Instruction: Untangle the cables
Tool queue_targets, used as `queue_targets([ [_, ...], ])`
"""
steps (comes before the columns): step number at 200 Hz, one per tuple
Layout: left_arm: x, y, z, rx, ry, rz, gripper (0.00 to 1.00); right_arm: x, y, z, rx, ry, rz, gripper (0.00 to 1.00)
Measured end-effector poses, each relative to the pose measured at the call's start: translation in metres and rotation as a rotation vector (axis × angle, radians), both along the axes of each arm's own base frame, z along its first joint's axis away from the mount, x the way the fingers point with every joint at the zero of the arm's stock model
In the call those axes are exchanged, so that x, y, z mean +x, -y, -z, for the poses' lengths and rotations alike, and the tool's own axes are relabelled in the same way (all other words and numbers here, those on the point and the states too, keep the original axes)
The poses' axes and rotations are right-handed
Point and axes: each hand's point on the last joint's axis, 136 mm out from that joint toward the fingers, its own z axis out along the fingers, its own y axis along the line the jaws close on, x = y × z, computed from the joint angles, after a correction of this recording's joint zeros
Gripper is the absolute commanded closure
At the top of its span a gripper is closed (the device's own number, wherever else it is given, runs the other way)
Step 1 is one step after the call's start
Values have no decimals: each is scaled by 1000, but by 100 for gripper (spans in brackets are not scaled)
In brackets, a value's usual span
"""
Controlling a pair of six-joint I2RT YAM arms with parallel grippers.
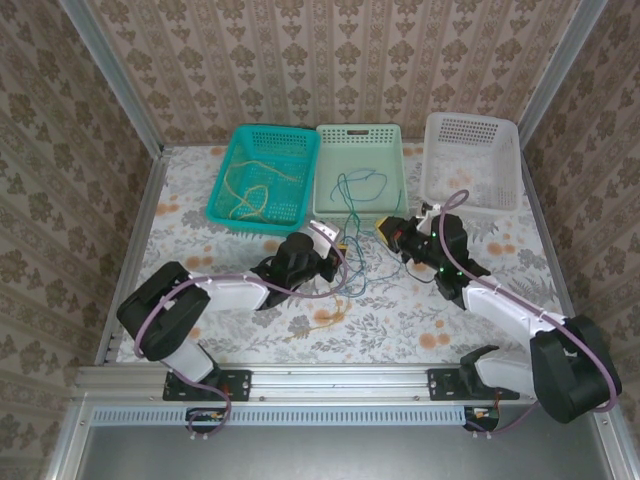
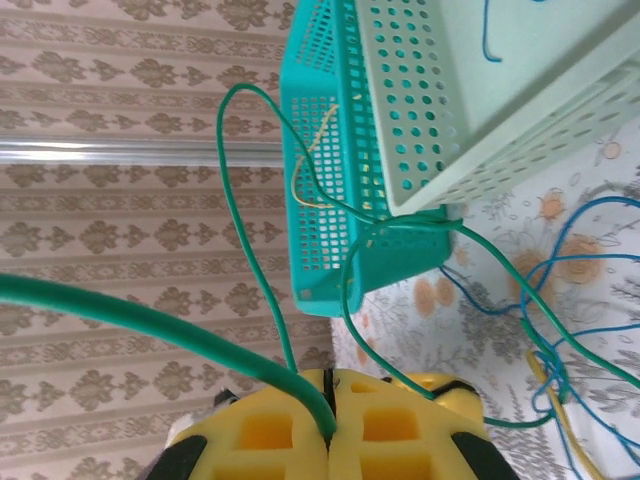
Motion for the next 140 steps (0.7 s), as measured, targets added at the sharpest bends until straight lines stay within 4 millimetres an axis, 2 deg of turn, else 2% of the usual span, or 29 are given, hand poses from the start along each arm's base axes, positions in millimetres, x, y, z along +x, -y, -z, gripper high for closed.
queue_targets([
  [32, 1, -1, 0, 4, 3, -5, 97, 5, -22, 7, 74, -48, -29, 100],
  [52, 2, -2, 0, 8, 5, -15, 97, -1, -38, 16, 94, -93, -59, 100],
  [69, 4, -4, 0, 12, 10, -30, 97, -6, -45, 13, 115, -107, -71, 100],
  [88, 6, -5, 1, 16, 14, -43, 97, -9, -41, 3, 139, -97, -55, 100],
  [120, 7, -7, 2, 24, 16, -57, 97, -19, -33, -30, 162, -32, -46, 100],
  [140, 8, -8, 1, 23, 19, -62, 97, -26, -24, -39, 137, -23, -32, 100],
])
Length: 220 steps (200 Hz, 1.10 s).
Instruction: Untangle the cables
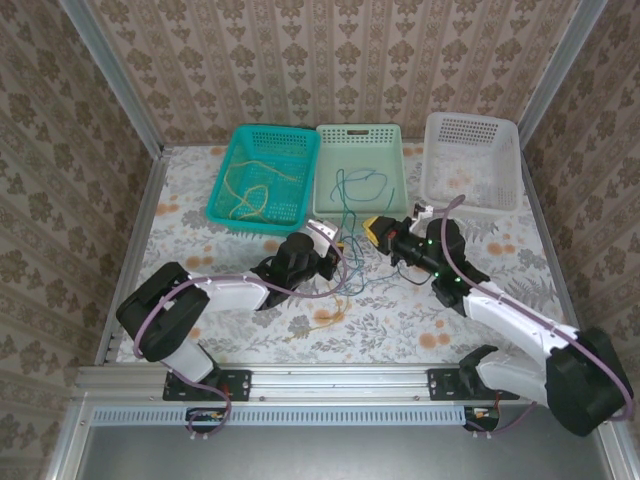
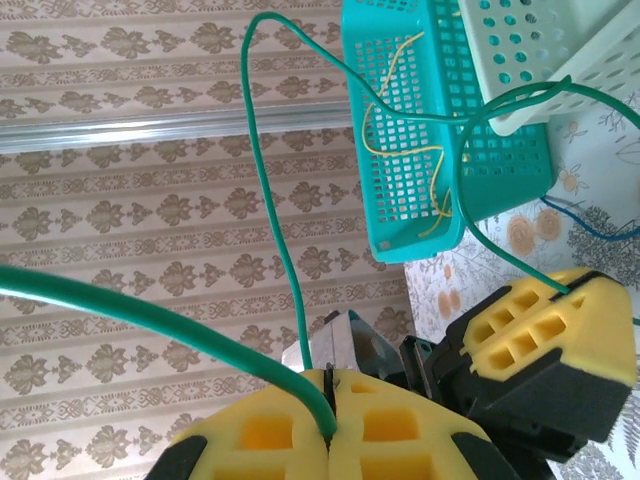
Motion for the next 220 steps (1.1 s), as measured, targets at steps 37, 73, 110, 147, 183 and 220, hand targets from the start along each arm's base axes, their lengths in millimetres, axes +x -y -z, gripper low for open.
queue_targets([
  [37, -2, 0, -9, -16, 16, 2, 97, -4, 22, 8, -54, -41, 48, 100],
  [73, -3, -1, -12, -25, 22, 3, 97, -5, 35, 28, -120, -92, 56, 100],
  [110, -7, -3, -8, -20, 14, 12, 97, -7, 40, 45, -129, -125, 40, 100],
  [147, -7, -4, -6, -20, 14, 13, 97, -13, 34, 78, -86, -228, 2, 100],
  [183, -7, -5, -8, -13, 25, 7, 97, -20, 32, 63, -49, -212, -27, 100],
  [220, -6, -6, -8, -5, 33, 5, 97, -31, 30, 40, -5, -177, -54, 100],
])
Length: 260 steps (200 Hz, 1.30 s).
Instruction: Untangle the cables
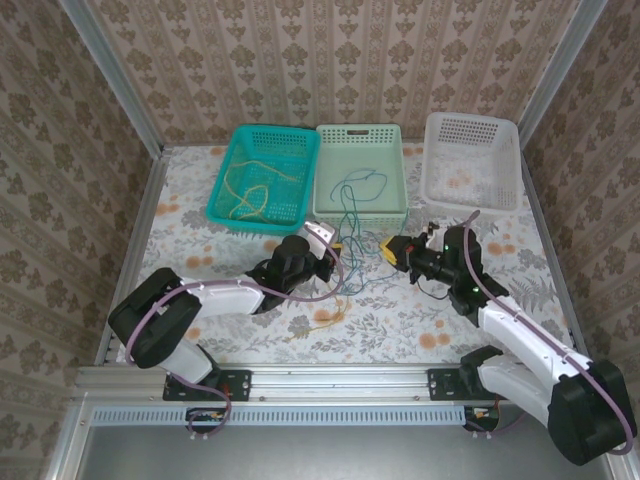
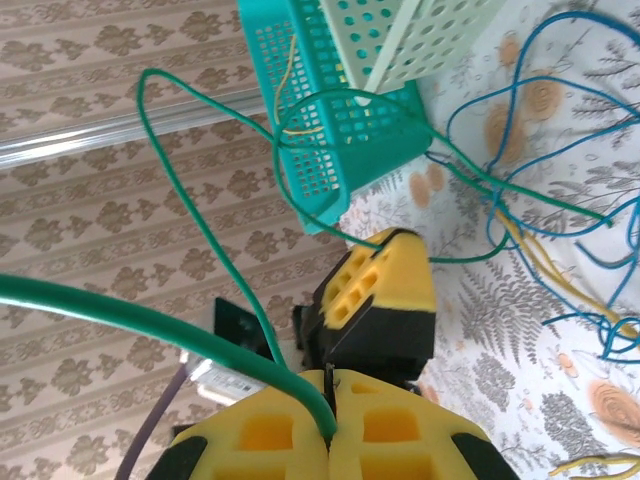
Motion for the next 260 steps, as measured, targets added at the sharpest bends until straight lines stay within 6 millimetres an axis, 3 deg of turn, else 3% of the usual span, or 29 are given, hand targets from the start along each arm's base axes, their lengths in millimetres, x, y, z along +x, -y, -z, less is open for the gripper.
queue_targets([
  [22, 0, 0, 0, 3, 3, -1, 97, -3, -1, -3, 23, -10, -4, 100],
  [64, -1, 1, 0, 4, 6, 4, 97, -11, -3, 13, 47, -89, -11, 100],
  [143, -8, 8, 2, 10, 5, 29, 97, 4, -49, 45, 98, -211, -57, 100],
  [186, -7, 8, 2, 11, 5, 28, 97, 19, -51, 16, 158, -149, -40, 100],
  [236, -8, 8, 1, 13, 13, 31, 97, 17, -26, -26, 202, -57, 14, 100],
  [260, -8, 8, 1, 14, 15, 33, 97, 16, -19, -36, 208, -26, 28, 100],
])
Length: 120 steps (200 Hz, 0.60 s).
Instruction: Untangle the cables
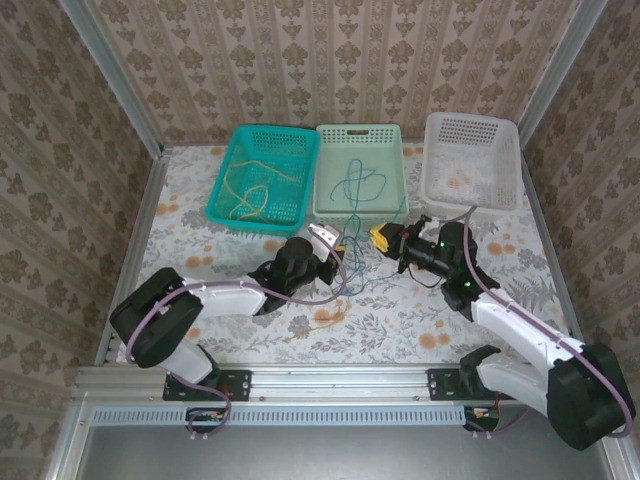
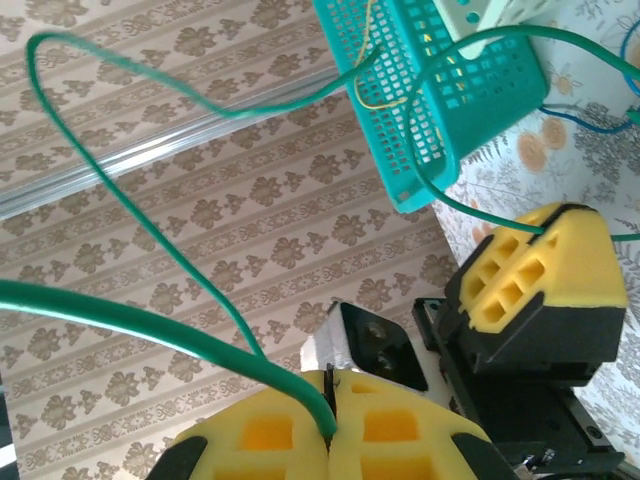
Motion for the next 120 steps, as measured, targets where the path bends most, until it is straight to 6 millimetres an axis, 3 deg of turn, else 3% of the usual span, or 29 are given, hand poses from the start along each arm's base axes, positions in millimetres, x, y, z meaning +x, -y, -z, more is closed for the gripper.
queue_targets([
  [58, 0, 0, -1, -2, 0, 2, 97, 6, 3, 32, -24, -53, 14, 100],
  [120, 0, 0, -1, -2, 0, 2, 97, 35, 40, 13, -78, 119, 138, 100],
])
